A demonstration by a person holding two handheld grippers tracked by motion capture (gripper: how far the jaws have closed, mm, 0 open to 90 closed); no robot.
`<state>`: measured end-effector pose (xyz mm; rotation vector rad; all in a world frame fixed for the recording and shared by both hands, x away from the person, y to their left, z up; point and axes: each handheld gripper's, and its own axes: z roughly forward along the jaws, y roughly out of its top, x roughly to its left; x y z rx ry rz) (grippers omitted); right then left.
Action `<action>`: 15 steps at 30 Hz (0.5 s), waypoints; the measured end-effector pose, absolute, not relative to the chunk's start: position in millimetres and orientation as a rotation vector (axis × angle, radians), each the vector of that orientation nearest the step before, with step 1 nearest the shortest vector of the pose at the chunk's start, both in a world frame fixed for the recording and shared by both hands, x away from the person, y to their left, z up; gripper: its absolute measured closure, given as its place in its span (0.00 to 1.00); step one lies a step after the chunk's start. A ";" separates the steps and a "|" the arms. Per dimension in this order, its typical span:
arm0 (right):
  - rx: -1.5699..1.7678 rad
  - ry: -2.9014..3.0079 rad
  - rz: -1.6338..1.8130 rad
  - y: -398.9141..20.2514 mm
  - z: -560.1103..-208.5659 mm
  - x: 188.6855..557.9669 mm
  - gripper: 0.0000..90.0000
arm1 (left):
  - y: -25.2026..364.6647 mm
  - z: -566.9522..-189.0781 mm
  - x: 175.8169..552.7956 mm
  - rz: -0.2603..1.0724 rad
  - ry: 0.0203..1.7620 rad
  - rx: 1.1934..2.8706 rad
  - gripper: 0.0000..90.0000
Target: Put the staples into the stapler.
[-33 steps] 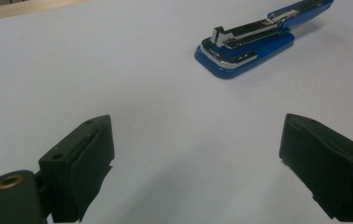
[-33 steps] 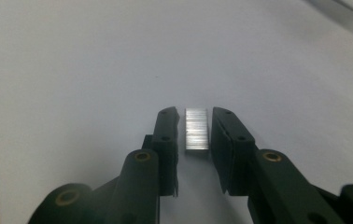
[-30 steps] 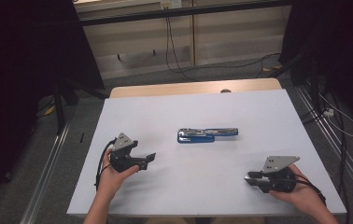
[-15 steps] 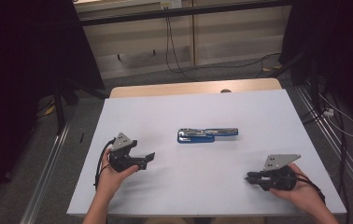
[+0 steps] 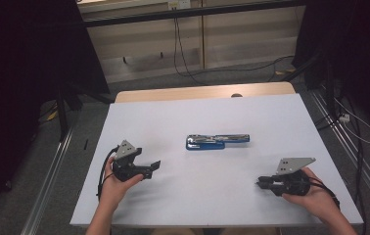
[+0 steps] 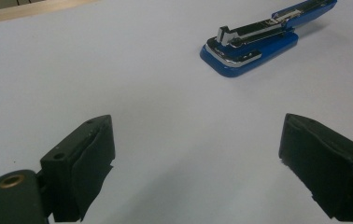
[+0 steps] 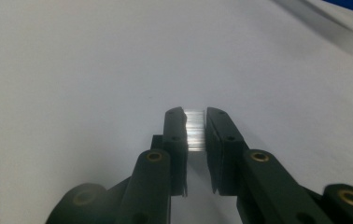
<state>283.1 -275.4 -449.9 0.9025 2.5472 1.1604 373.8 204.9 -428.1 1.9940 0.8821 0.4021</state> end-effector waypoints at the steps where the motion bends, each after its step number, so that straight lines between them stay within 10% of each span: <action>1: 0.897 2.549 1.160 -275.0 -449.1 284.3 0.89 | 205.0 -428.0 373.7 0.403 0.882 1.993 0.12; 15: 0.888 2.546 1.200 -263.4 -439.7 305.6 0.89 | 208.1 -428.0 374.2 0.403 0.883 1.988 0.12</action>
